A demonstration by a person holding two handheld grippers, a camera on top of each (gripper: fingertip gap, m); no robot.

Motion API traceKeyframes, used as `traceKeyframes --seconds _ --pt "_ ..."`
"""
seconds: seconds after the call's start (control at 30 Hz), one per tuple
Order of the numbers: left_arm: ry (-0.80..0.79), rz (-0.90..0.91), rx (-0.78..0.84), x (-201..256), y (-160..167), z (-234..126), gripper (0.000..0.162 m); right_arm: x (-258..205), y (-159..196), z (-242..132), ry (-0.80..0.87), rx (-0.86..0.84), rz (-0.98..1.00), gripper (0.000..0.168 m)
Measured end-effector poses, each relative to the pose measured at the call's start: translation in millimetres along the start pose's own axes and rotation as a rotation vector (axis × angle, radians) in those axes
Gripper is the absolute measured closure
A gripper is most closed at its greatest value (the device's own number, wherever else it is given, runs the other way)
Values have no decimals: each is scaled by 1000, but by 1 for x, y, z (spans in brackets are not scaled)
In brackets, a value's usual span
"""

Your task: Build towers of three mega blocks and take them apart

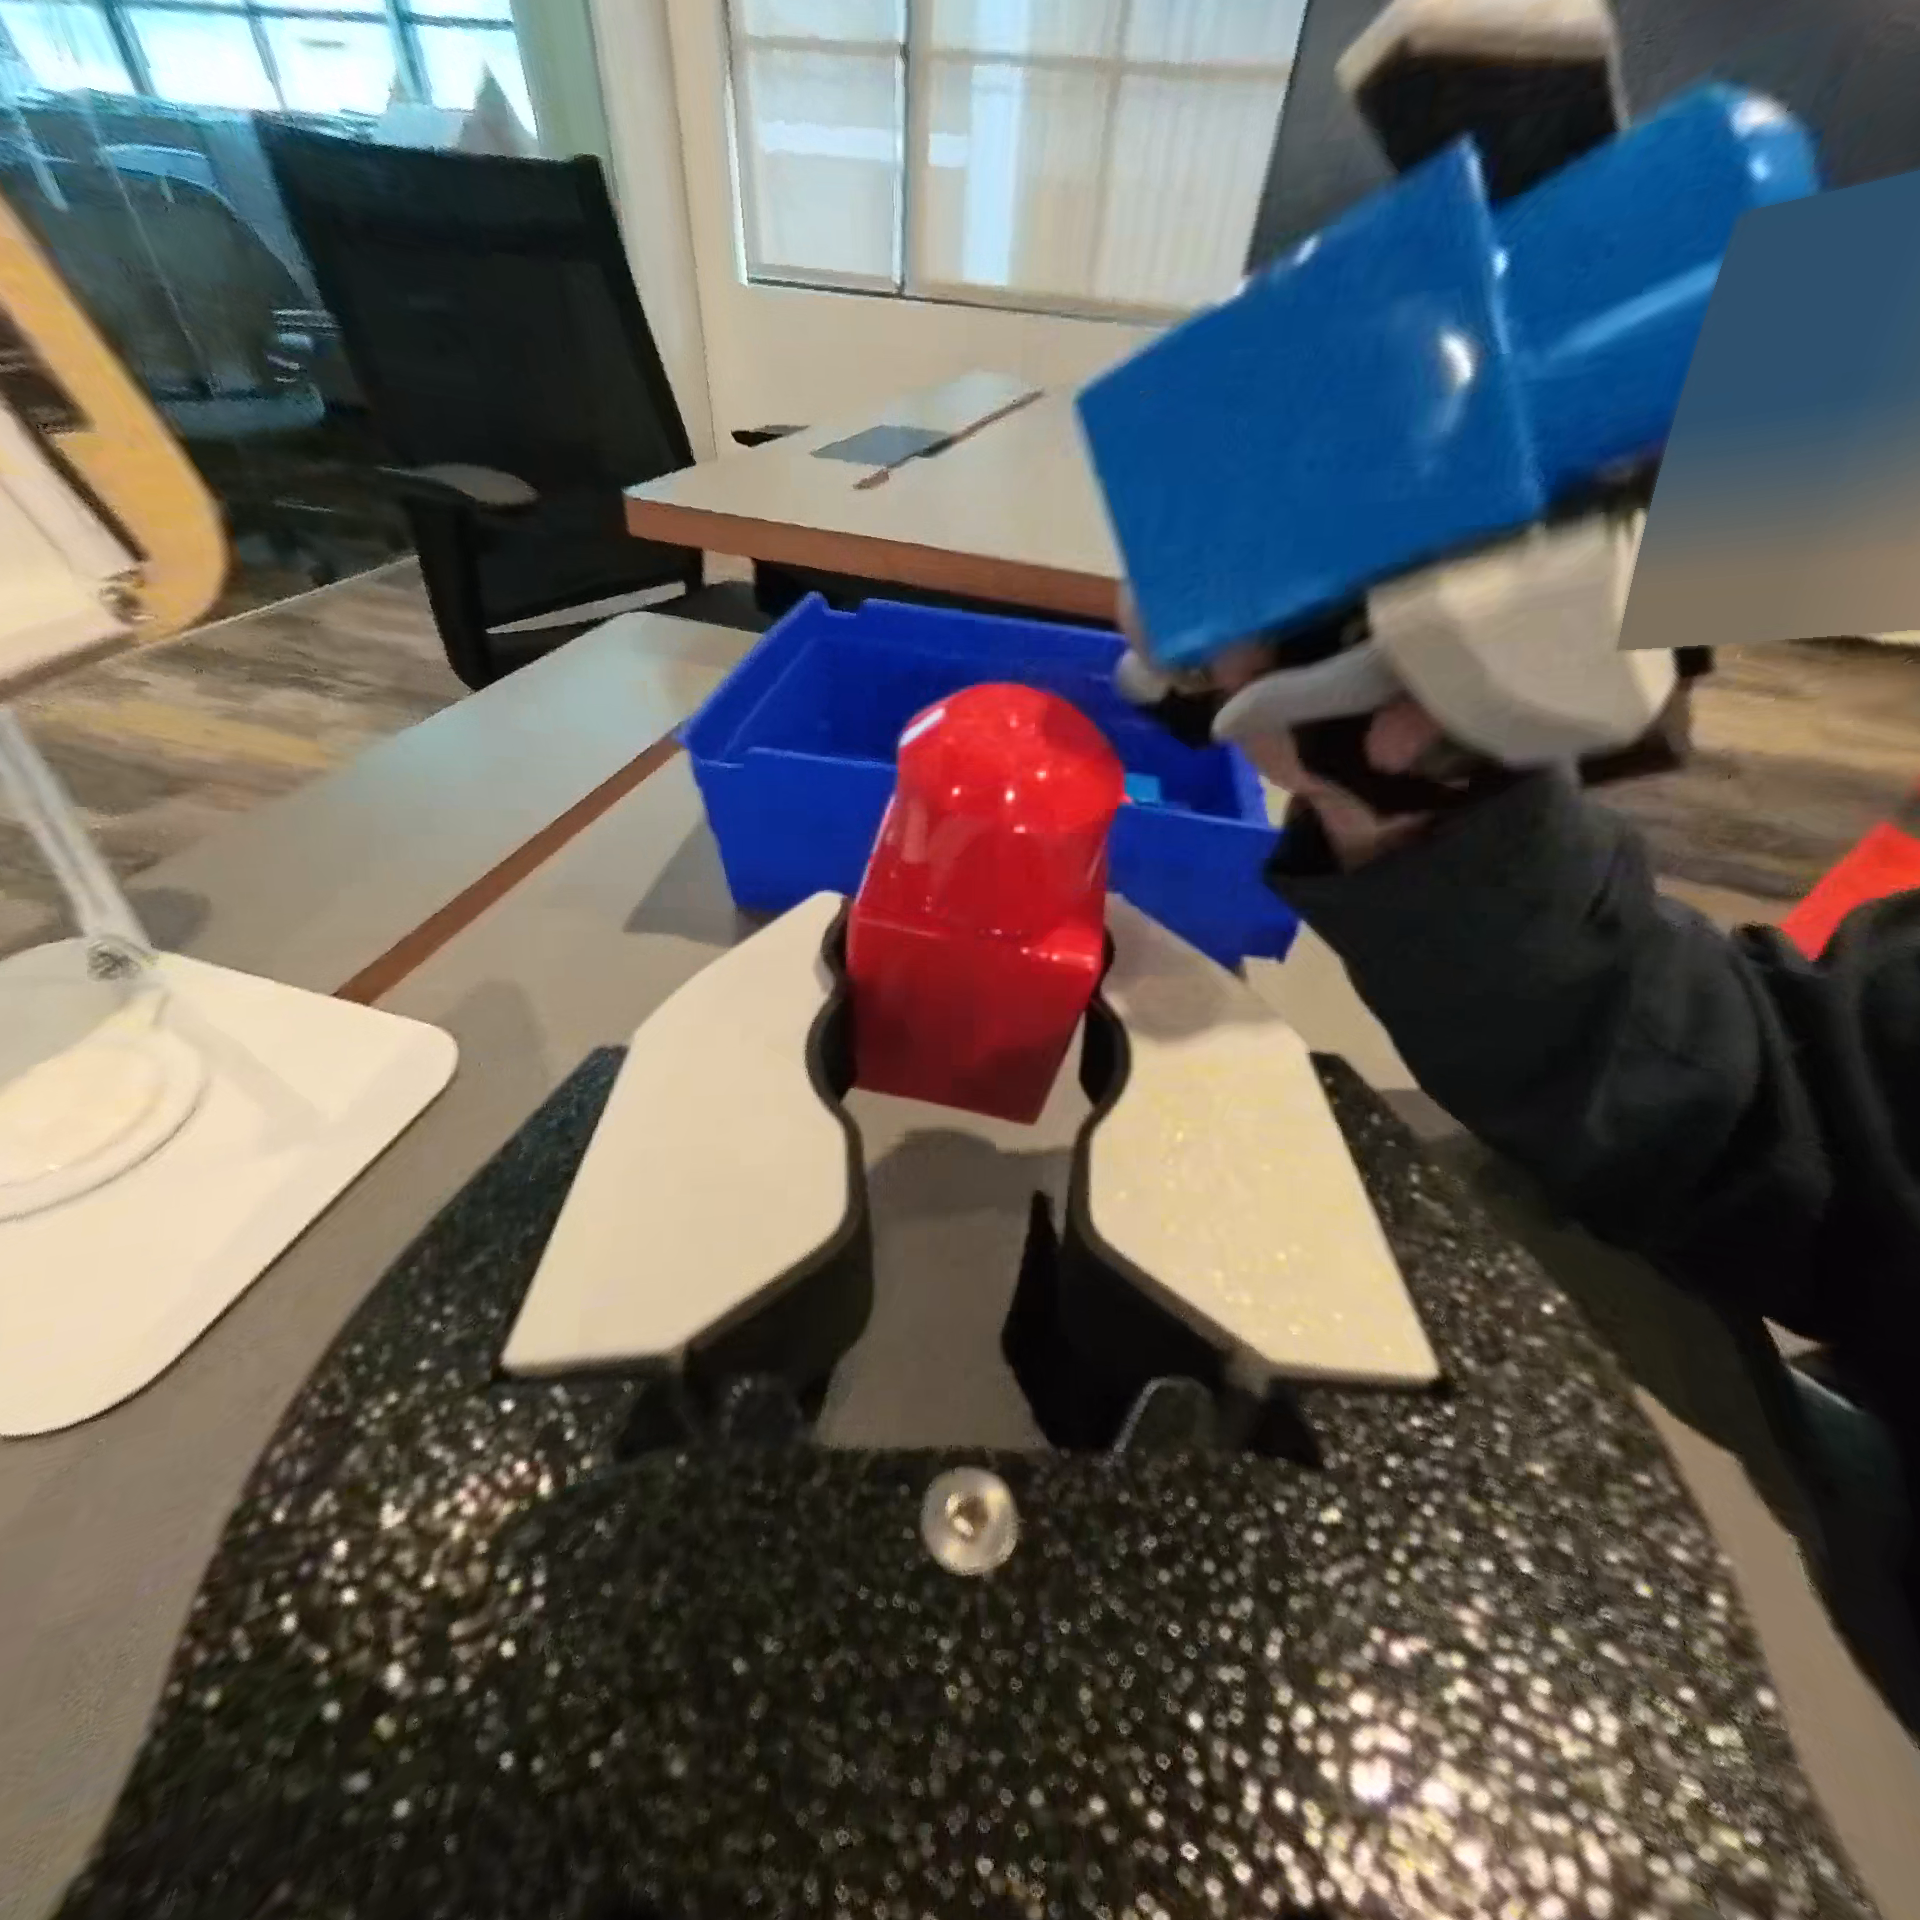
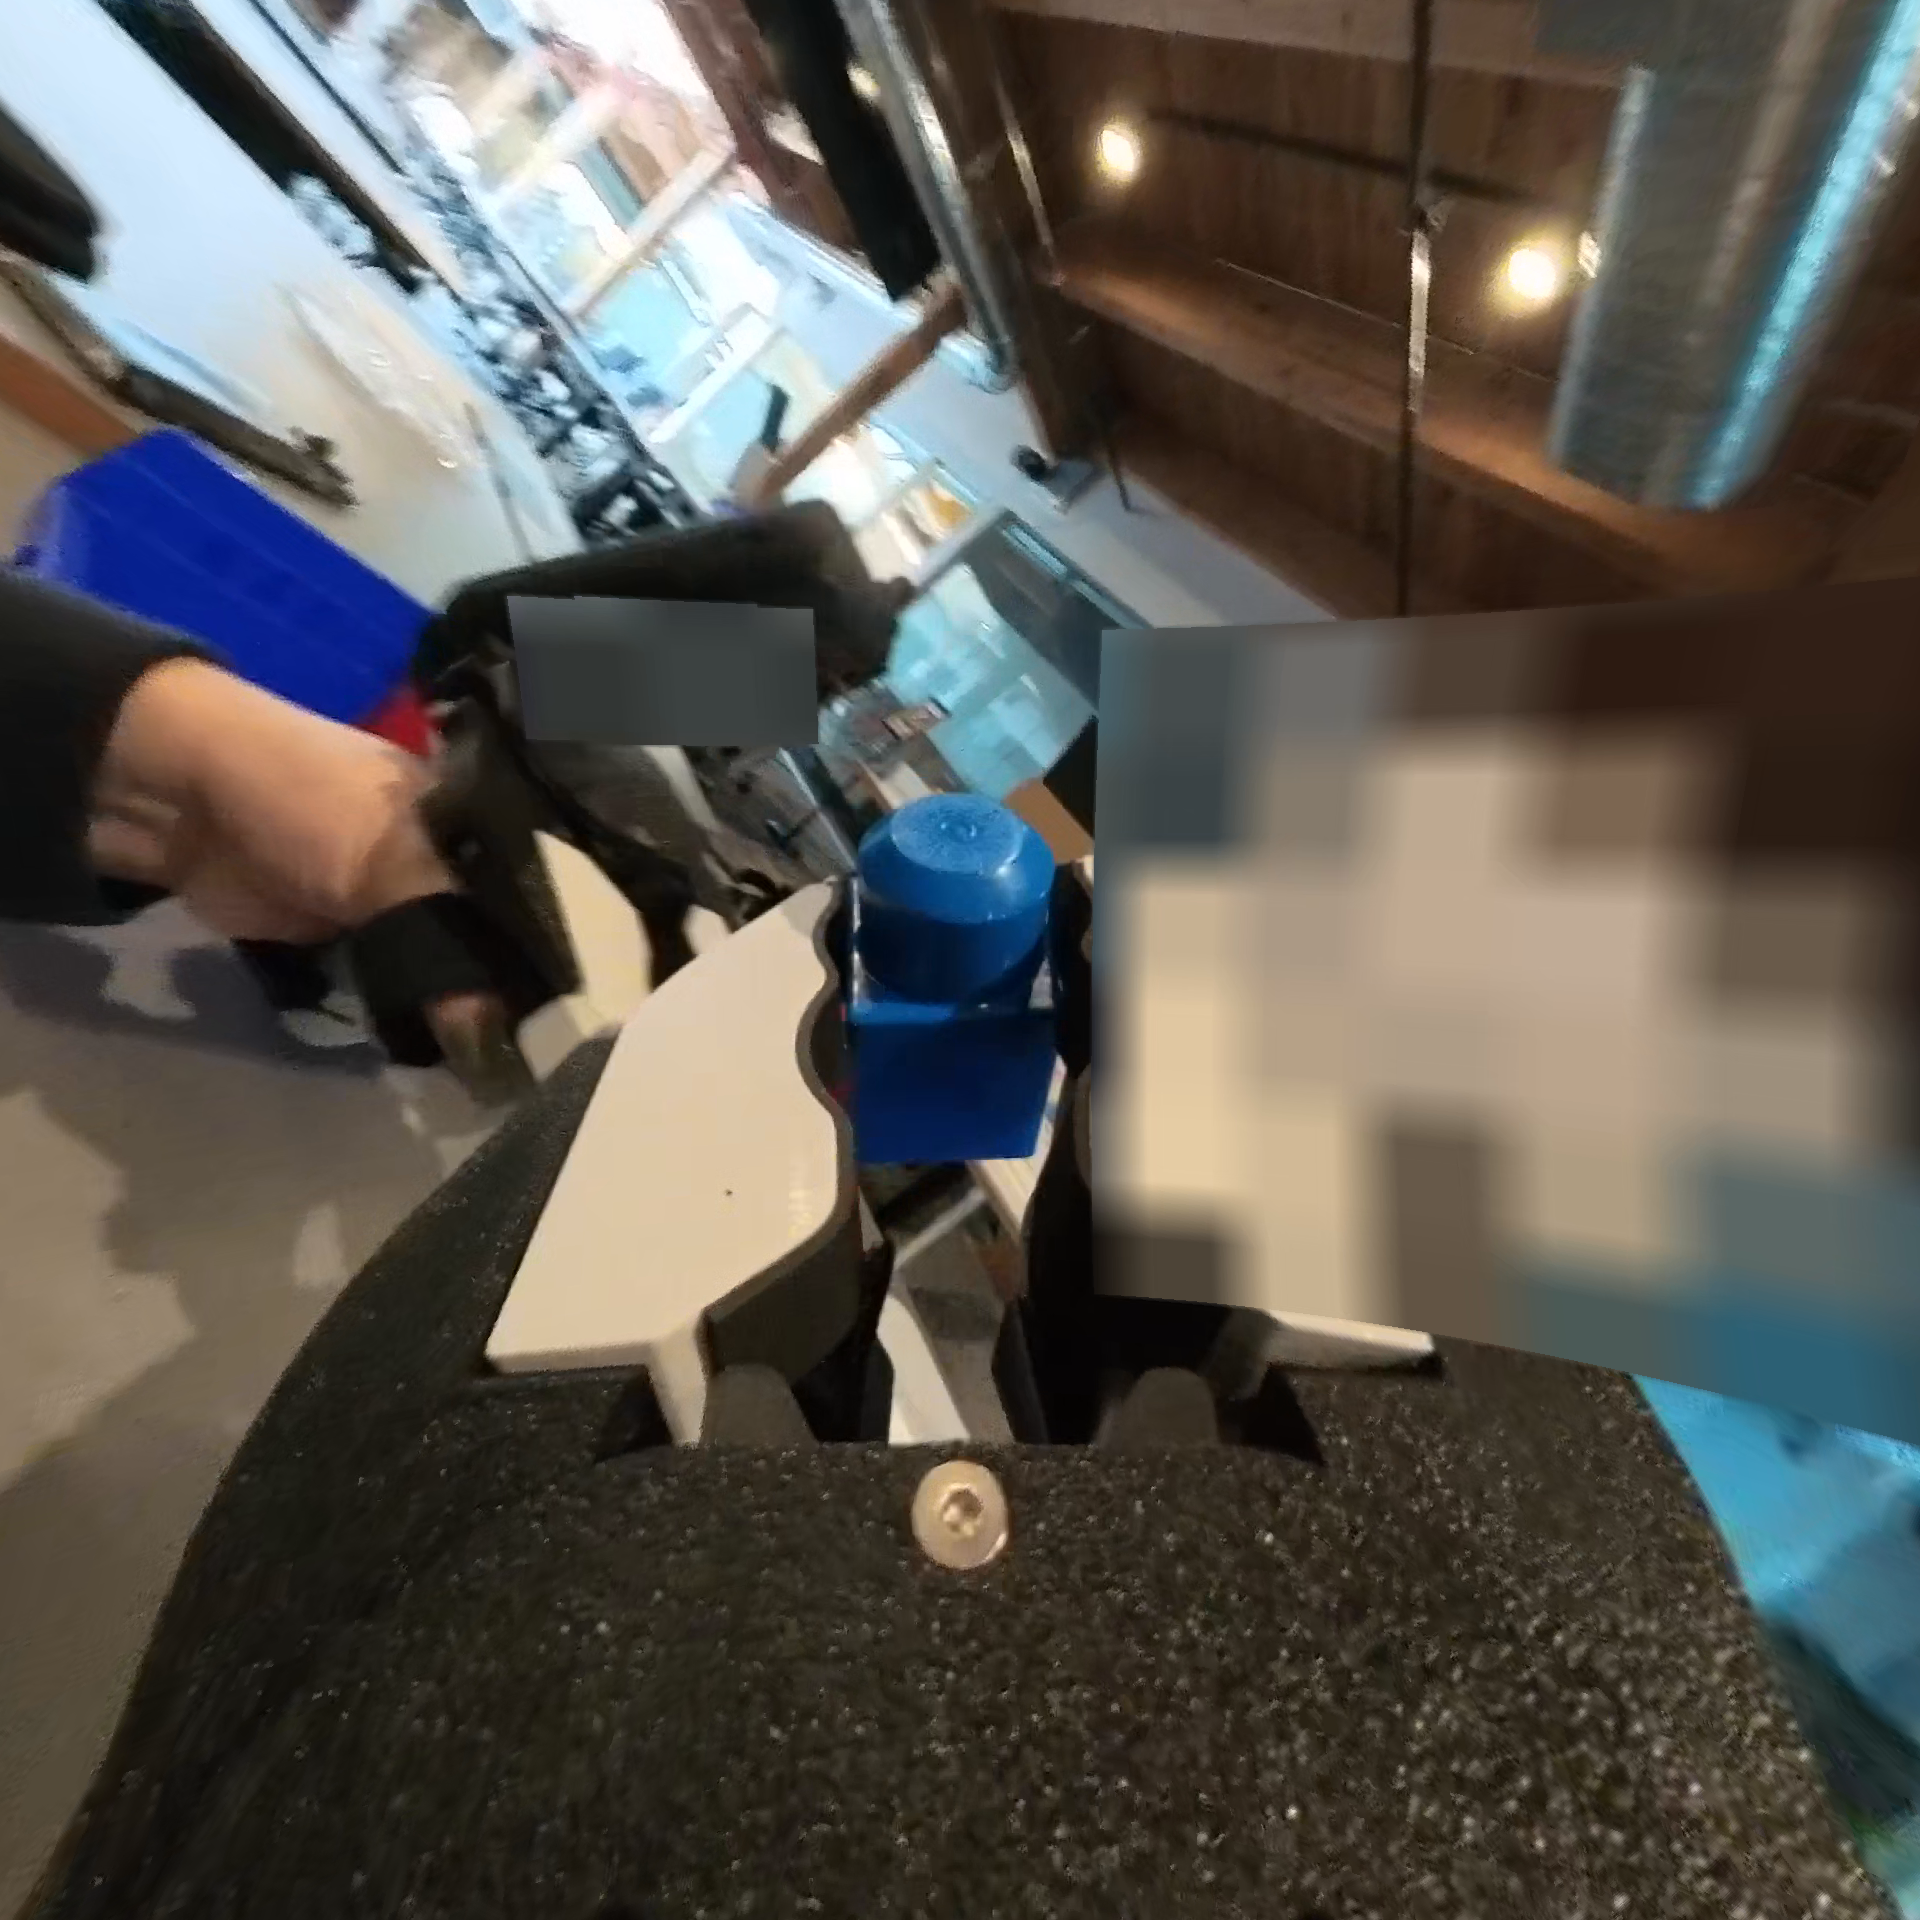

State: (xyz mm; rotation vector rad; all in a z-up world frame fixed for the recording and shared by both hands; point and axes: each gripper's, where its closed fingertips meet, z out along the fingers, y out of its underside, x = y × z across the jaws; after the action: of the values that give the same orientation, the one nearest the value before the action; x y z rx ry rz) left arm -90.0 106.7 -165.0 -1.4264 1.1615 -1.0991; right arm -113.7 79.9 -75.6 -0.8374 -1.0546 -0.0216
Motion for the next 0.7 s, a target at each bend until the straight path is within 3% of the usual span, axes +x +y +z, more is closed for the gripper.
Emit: traceKeyframes --seconds 0.03,0.17,0.3,0.4,0.5,0.6,0.7 --pt "-30 21 -6 -4 0 -2 122 15 8 -5 57 -53 34 132" --pt "-159 194 -48 -12 -3 -10 122 58 81 -54 172 -508 178 131" --pt "-197 277 -38 -9 -10 -12 121 61 170 -145 197 -1089 236 131" --pt "-200 313 -30 -6 -12 -11 121 44 210 -201 163 -1390 338 131" --pt "-169 344 -19 1 -13 -11 121 25 228 -219 157 -1479 555 126" --pt "-151 356 -10 5 -15 -10 121 34 229 -221 199 -1500 500 110" --pt "-120 378 13 11 -17 -10 121 31 191 -160 83 -1159 479 108"
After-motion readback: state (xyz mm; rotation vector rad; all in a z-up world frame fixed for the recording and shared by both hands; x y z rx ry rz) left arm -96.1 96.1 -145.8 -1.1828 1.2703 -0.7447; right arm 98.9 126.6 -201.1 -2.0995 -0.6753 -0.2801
